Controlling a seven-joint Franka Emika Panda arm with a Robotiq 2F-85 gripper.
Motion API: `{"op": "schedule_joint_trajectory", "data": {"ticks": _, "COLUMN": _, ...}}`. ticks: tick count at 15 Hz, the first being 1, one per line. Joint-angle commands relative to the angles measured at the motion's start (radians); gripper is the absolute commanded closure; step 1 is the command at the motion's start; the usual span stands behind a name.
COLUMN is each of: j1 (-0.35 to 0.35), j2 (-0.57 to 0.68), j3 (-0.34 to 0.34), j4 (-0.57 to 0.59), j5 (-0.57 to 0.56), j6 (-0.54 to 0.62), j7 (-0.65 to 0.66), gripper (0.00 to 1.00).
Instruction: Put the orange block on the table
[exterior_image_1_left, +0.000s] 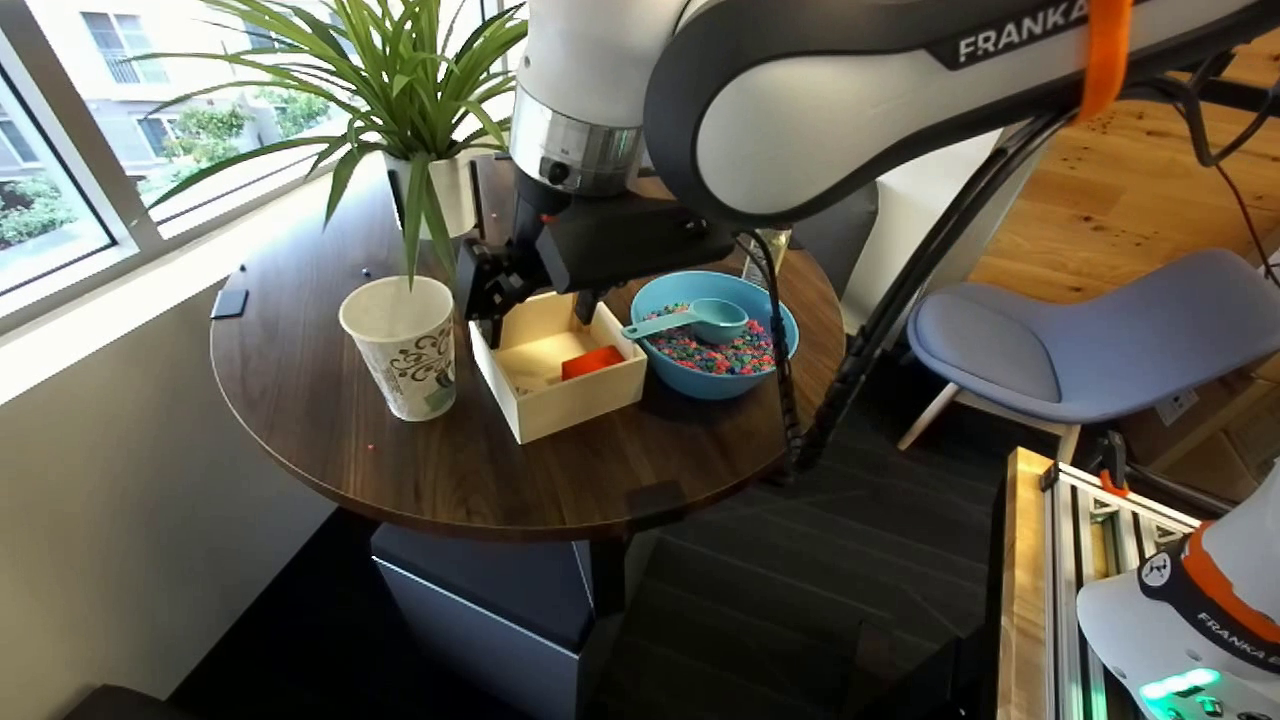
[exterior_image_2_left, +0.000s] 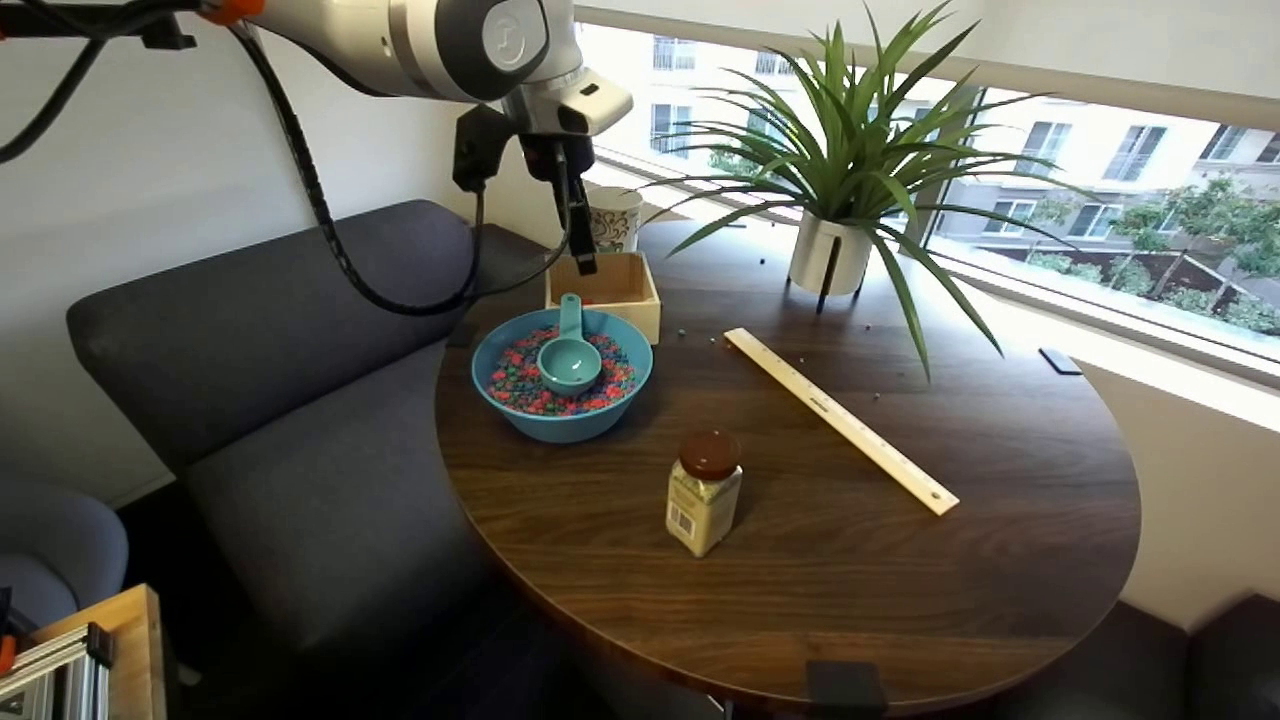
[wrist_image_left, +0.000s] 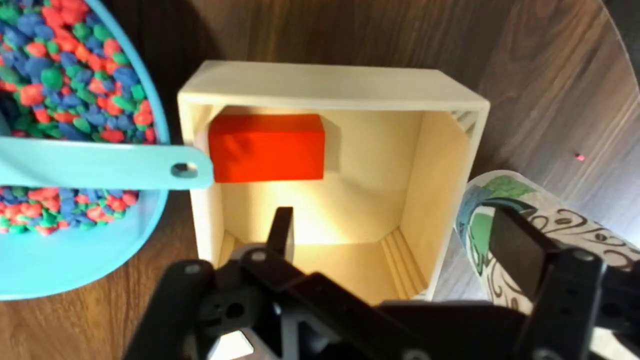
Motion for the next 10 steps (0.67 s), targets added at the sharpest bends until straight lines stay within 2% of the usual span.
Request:
{"op": "schedule_joint_trajectory", "data": {"ticks": 1, "j1": 0.009, "j2": 0.036, "j3": -0.022, "j4": 0.047, "j5": -0.004, "j6": -0.046, "j7": -0.105, "gripper": 0.00}}
{"op": "schedule_joint_trajectory", "data": {"ticks": 5, "j1": 0.022, "j2": 0.037, "j3": -0.055, "j4": 0.041, "j5": -0.025, "j6": -0.099, "j7": -0.101, "gripper": 0.00}}
{"op": "schedule_joint_trajectory", "data": {"ticks": 10, "j1": 0.054, "j2": 0.032, "j3": -0.065, "j4": 0.020, "j5": -0.046, "j6": -0.124, "j7": 0.008, "gripper": 0.00}}
